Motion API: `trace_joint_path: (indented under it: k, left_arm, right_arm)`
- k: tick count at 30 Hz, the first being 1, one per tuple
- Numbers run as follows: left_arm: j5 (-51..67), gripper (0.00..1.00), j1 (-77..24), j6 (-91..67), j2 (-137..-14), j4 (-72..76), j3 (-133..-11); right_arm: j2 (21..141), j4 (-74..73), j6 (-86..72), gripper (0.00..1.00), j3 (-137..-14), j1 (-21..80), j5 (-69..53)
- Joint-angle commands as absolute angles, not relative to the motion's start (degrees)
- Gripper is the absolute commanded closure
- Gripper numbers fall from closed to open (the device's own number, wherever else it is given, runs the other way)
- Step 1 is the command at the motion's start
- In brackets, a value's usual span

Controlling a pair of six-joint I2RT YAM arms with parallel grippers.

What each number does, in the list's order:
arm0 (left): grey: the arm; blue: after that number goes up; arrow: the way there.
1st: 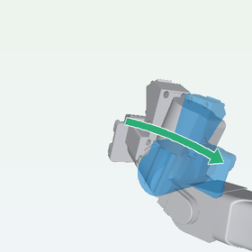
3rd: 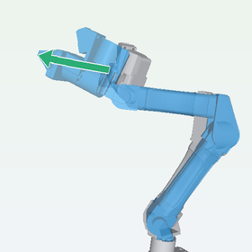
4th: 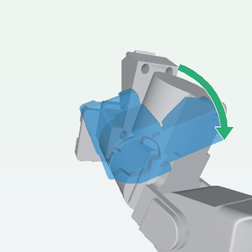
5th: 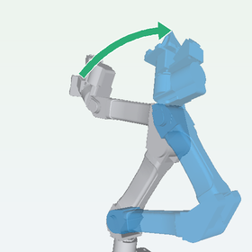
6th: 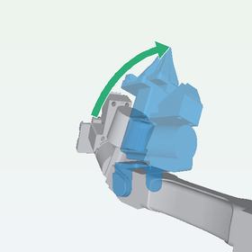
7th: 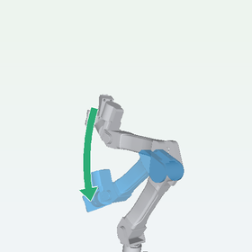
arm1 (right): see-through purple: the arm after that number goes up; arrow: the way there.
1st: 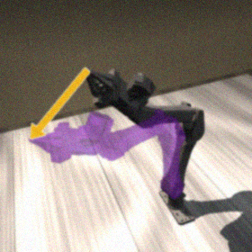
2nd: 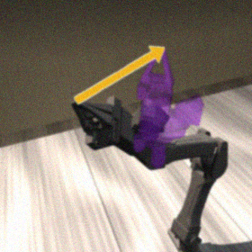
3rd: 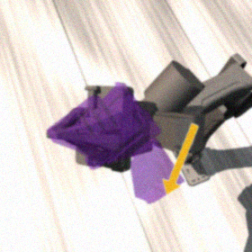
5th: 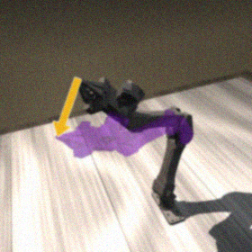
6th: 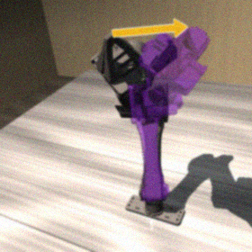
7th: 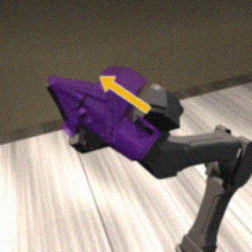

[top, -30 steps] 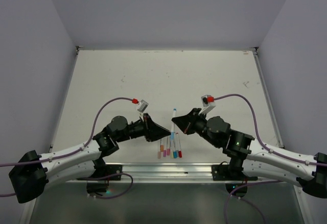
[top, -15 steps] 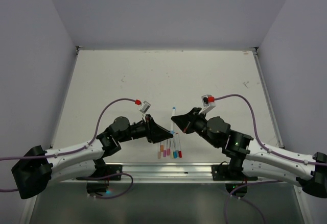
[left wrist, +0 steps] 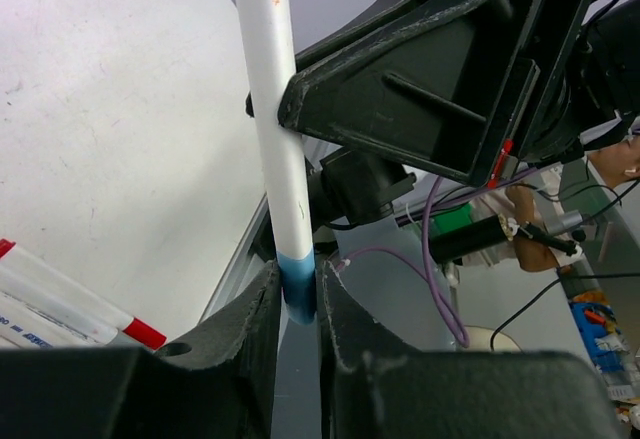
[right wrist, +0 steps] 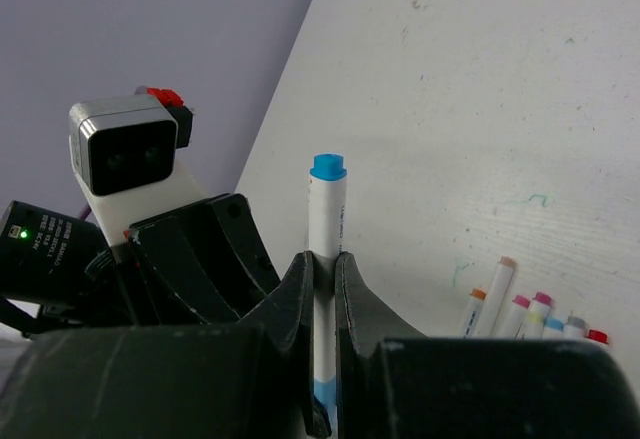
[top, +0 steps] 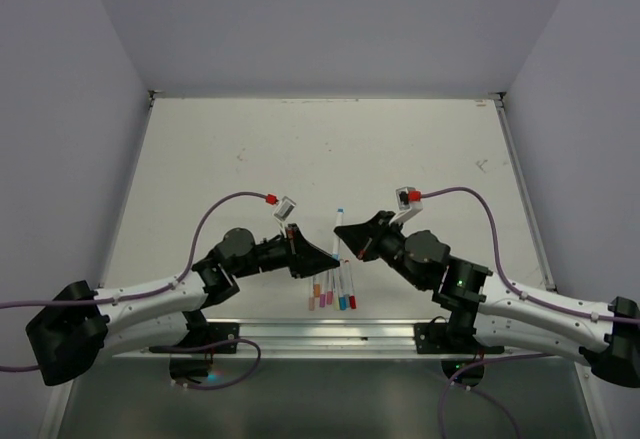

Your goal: Open the pen caps

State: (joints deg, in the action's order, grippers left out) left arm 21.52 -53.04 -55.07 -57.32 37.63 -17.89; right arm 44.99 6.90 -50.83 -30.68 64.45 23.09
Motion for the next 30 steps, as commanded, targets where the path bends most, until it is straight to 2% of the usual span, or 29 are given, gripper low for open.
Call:
trace_joint_path:
  k: [1, 7, 10, 11, 13, 17, 26, 30]
  left_arm:
    - [22.67, 0.80, -53.44, -55.55, -58.27, 42.10, -18.63]
    - [22.85, 1.00, -53.44, -56.16, -58.45, 43.59, -18.11]
    - [23.64, 1.00, -53.44, -55.73, -57.75, 42.46, -18.54]
    - [23.56, 1.00, -53.44, -54.85, -57.22, 41.49, -18.63]
    - [23.03, 1.00, -53.44, -53.62, -55.82, 37.12, -19.77]
    - [22.06, 1.00, -53.44, -50.72, -54.67, 33.14, -21.18]
    - [25.57, 1.00, -53.44, -51.15, -56.34, 36.12, -21.88]
    - [26.37, 1.00, -53.44, -50.45, -56.16, 36.39, -22.06]
  right_arm:
    - [44.91, 11.68, -52.47, 1.00, -29.53, 64.34, 26.19]
    - [43.60, 13.35, -52.82, 1.00, -27.51, 64.34, 26.89]
    - [43.16, 10.47, -52.12, 0.99, -27.68, 64.34, 26.72]
    - [42.81, 9.85, -50.81, 0.81, -28.21, 64.34, 25.67]
    - [42.45, 8.27, -49.84, 0.66, -28.74, 64.34, 24.44]
    - [41.75, 7.47, -48.78, 0.59, -28.74, 64.34, 22.50]
    - [45.87, 11.86, -47.55, 0.59, -30.24, 64.34, 17.23]
    - [47.72, 15.03, -47.99, 0.68, -30.23, 64.34, 16.00]
